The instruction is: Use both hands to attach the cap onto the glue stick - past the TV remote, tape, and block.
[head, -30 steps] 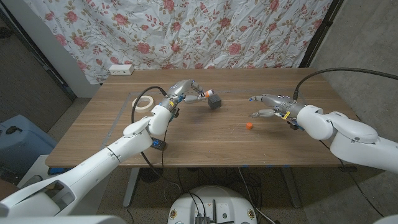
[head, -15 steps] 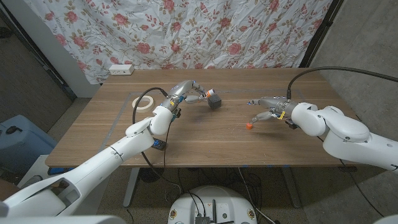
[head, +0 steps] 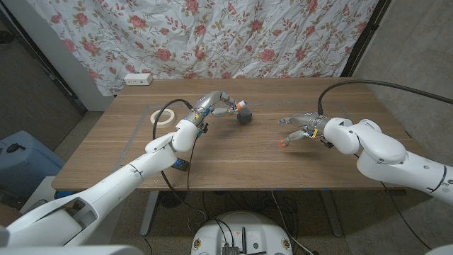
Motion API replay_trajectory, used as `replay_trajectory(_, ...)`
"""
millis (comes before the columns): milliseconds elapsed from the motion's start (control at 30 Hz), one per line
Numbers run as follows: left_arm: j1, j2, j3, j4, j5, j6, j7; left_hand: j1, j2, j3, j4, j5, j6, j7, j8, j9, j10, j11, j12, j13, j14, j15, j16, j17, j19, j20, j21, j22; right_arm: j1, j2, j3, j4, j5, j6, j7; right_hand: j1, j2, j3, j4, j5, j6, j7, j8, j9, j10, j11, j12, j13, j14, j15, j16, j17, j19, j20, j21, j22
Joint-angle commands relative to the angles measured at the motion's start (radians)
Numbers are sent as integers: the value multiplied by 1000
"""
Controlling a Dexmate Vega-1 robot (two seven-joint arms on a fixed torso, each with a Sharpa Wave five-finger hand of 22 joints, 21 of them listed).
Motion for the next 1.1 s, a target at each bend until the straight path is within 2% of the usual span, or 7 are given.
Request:
replay_trajectory(33, -34, -16, 19, 58, -10, -49, -12, 4, 38, 0, 5, 4, 80, -9, 4, 9, 33, -42, 5, 1, -4, -144, 1, 0, -5, -32, -1, 3, 15, 42, -26, 43, -82, 29, 70, 15, 4, 1, 6, -6, 10, -6, 11, 4, 12, 0, 5, 3, 10, -1, 10, 3, 12, -4, 5, 4)
replay_trajectory(667, -39, -34, 28, 90, -35, -65, -25, 3, 40, -2, 4, 5, 86, -8, 2, 9, 32, -42, 6, 2, -4, -144, 1, 0, -6, -31, -1, 3, -1, 70, -22, 85, -125, 47, 95, 36, 13, 9, 12, -14, 34, -12, 21, 5, 45, -10, 16, 9, 33, -15, 21, 7, 32, -16, 9, 4)
replay_trajectory(800, -39, -33, 33, 92, -35, -68, -31, 3, 41, -2, 3, 5, 85, -6, 1, 9, 32, -42, 6, 2, -4, -144, 2, 0, -6, -31, -1, 3, -2, 77, -22, 94, -133, 52, 91, 46, 16, 12, 13, -19, 50, -21, 28, 5, 67, -21, 23, 11, 45, -24, 27, 8, 44, -22, 11, 4)
replay_trajectory(1100, -36, -33, 36, 88, -40, -74, -38, 3, 42, -2, 3, 5, 84, -5, -1, 10, 32, -42, 6, 2, -4, -143, 2, 0, -7, -29, 0, 3, 2, 101, -26, 118, -146, 69, 70, 62, 27, 18, 17, -28, 76, -35, 38, 4, 103, -28, 32, 15, 77, -48, 41, 10, 64, -29, 12, 4)
